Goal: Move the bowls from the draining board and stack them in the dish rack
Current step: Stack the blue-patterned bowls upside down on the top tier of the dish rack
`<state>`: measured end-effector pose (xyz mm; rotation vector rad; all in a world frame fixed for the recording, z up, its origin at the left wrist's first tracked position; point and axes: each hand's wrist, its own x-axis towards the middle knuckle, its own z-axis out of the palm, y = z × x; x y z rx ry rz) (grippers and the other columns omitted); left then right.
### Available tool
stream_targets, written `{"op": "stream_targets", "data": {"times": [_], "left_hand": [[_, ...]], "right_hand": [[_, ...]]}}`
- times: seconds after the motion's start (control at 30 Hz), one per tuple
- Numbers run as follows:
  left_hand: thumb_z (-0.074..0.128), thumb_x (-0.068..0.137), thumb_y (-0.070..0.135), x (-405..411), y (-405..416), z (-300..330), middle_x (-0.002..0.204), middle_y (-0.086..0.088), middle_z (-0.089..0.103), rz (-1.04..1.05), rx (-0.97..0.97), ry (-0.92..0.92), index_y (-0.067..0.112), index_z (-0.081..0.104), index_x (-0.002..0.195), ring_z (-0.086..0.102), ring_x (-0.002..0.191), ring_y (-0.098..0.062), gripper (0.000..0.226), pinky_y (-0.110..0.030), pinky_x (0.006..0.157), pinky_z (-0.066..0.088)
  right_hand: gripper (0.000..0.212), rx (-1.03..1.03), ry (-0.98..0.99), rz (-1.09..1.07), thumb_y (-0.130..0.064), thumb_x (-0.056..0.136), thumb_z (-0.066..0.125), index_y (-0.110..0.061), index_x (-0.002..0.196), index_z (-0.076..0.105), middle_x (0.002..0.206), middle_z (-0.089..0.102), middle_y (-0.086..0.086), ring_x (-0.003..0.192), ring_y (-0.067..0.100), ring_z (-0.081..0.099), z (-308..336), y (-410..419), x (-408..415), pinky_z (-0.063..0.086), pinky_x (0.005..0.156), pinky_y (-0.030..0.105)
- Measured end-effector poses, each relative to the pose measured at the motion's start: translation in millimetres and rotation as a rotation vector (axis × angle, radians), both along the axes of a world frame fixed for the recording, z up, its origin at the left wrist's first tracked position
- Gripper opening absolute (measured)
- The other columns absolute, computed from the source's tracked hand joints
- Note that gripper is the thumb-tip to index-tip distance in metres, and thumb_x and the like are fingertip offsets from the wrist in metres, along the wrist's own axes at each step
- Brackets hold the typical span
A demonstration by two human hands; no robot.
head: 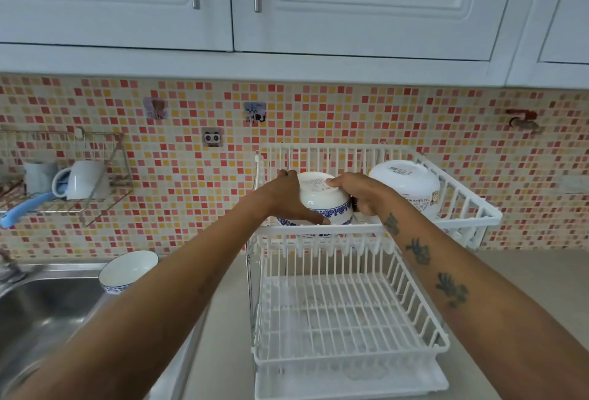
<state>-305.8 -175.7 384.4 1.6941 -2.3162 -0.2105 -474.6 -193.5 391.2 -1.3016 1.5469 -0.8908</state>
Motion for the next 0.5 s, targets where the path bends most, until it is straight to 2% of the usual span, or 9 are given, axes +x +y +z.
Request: {"op": "stream_targets", "data": {"times": [0.07,0.2,0.3,0.4,0.47,0.5], "left_hand": [[0.076,0.058,0.069,0.2,0.4,-0.2,0.140,-0.009,0.037,0.007,0.014,-0.004,0.009,0.026,0.145,0.045,0.125,-0.025,0.118,-0.036,0.099,0.045],[0.075,0.065,0.064,-2.2,8.6,0.1,0.147,-0.011,0.030,0.007,0.037,-0.004,0.006,0.016,0.149,0.043,0.131,-0.027,0.118,-0.038,0.104,0.043],[0.074,0.069,0.062,-2.5,18.0,7.7,0.151,-0.012,0.027,-0.023,0.031,-0.003,0.007,0.013,0.150,0.037,0.136,-0.028,0.115,-0.039,0.108,0.039],[0.070,0.073,0.062,6.5,27.9,21.0,0.158,-0.013,0.021,-0.039,0.035,0.147,0.007,0.010,0.153,0.030,0.143,-0.030,0.114,-0.040,0.112,0.034],[0.065,0.080,0.060,21.1,35.6,30.8,0.159,-0.012,0.024,-0.057,-0.015,0.246,0.008,0.014,0.153,0.030,0.144,-0.030,0.103,-0.037,0.113,0.032],[0.062,0.083,0.058,31.3,40.6,34.7,0.159,-0.011,0.025,-0.052,-0.035,0.267,0.008,0.017,0.152,0.031,0.144,-0.029,0.097,-0.037,0.113,0.031]], "right_hand": [[0.050,-0.001,-0.002,-0.001,-0.027,0.092,0.056,-0.009,0.137,0.046,0.130,0.060,0.013,0.108,0.029,0.059,-1.1,-0.8,0.6,0.049,0.091,0.040],[0.055,-0.031,0.033,-0.036,-0.029,0.089,0.060,-0.006,0.137,0.048,0.132,0.060,0.013,0.111,0.030,0.060,-3.9,-5.9,-1.5,0.048,0.099,0.044],[0.054,-0.106,0.141,-0.072,-0.032,0.087,0.062,0.000,0.130,0.052,0.128,0.061,0.012,0.109,0.031,0.062,-3.3,-2.3,-0.8,0.051,0.095,0.042],[0.034,-0.403,0.284,-0.134,-0.026,0.088,0.056,-0.003,0.110,0.069,0.119,0.067,0.009,0.106,0.026,0.062,2.5,7.0,1.5,0.050,0.095,0.039],[0.019,-0.611,0.220,-0.213,-0.022,0.088,0.056,-0.011,0.087,0.071,0.106,0.070,0.005,0.100,0.022,0.060,10.2,17.1,7.0,0.046,0.092,0.033],[0.017,-0.694,0.194,-0.246,-0.021,0.088,0.056,-0.016,0.075,0.066,0.098,0.069,0.004,0.096,0.022,0.059,14.4,21.9,12.6,0.043,0.088,0.031]]}}
